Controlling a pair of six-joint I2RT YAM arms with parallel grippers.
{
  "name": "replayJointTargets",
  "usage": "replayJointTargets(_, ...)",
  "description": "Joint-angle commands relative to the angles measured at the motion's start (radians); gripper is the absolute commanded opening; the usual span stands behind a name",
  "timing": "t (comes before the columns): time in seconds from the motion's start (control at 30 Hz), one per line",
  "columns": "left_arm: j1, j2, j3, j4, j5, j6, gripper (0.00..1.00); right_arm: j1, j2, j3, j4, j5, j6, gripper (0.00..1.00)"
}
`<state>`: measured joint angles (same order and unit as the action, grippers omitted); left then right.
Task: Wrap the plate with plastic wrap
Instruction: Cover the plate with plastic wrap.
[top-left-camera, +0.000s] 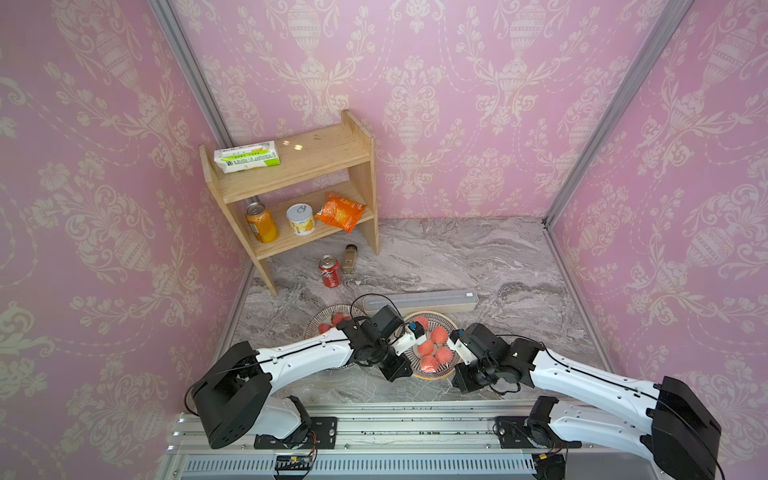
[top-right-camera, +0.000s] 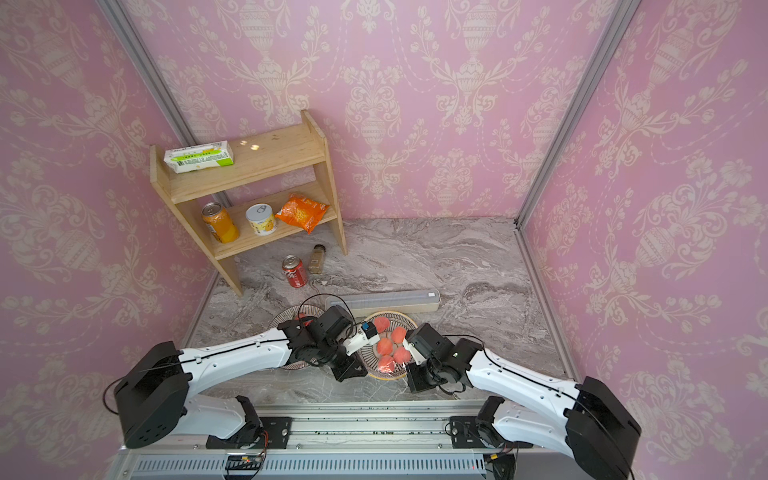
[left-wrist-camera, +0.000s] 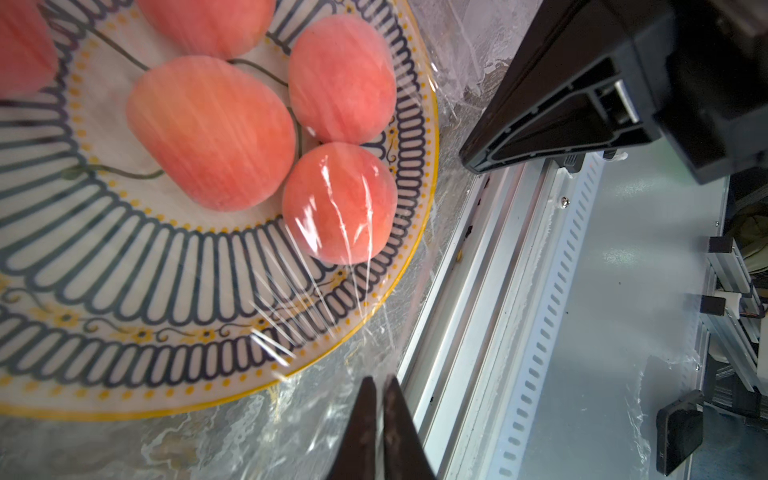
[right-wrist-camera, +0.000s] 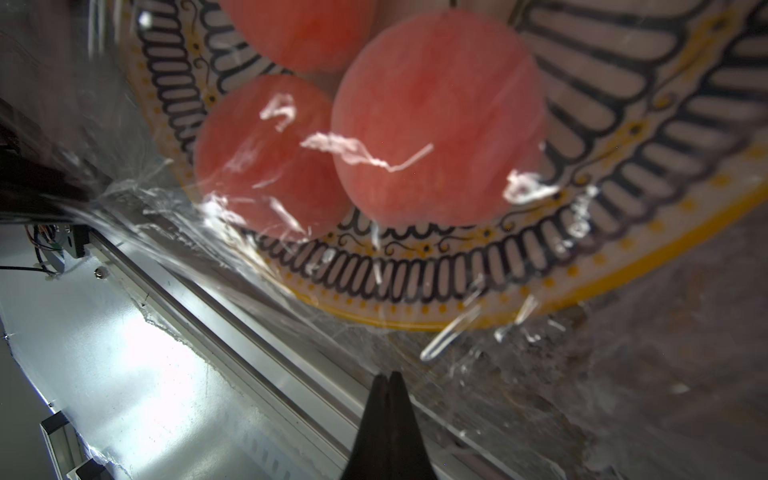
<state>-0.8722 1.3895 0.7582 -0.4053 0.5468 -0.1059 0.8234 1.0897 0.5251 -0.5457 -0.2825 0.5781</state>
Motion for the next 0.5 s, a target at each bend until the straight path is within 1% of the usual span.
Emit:
replayJointTargets(0.0,-0.007,-0.008,-0.019,-0.022,0.029,-0.011,0.17,0.008,0.016,-0.023,-0.009,0.006,0.014,0.0)
replayJointTargets(0.1,-0.005,-0.048,-0.019,-0.038,0.024,-0.009,0.27,0.008,0.026,-0.025,-0.01,-0.009,0.014,0.0)
replayJointTargets(0.17,0.0,-0.092,-0.015,-0.043,0.018,-0.017,0.32,0.008,0.021,-0.014,-0.035,-0.017,0.013,0.07)
replayJointTargets(0.3,0.028,-0.154,-0.013,-0.002,0.011,-0.077,0.35,0.008,-0.033,0.022,-0.12,-0.02,-0.016,0.21)
replayJointTargets(0.37,0.039,-0.164,-0.018,0.029,-0.004,-0.123,0.38,0.008,-0.074,0.052,-0.179,-0.008,-0.027,0.33)
replayJointTargets(0.43,0.04,-0.155,-0.019,0.051,-0.004,-0.148,0.39,0.009,-0.112,0.075,-0.215,0.014,-0.035,0.38)
replayJointTargets(0.47,0.041,-0.143,-0.019,0.059,-0.01,-0.159,0.39,0.008,-0.124,0.079,-0.216,0.025,-0.032,0.4)
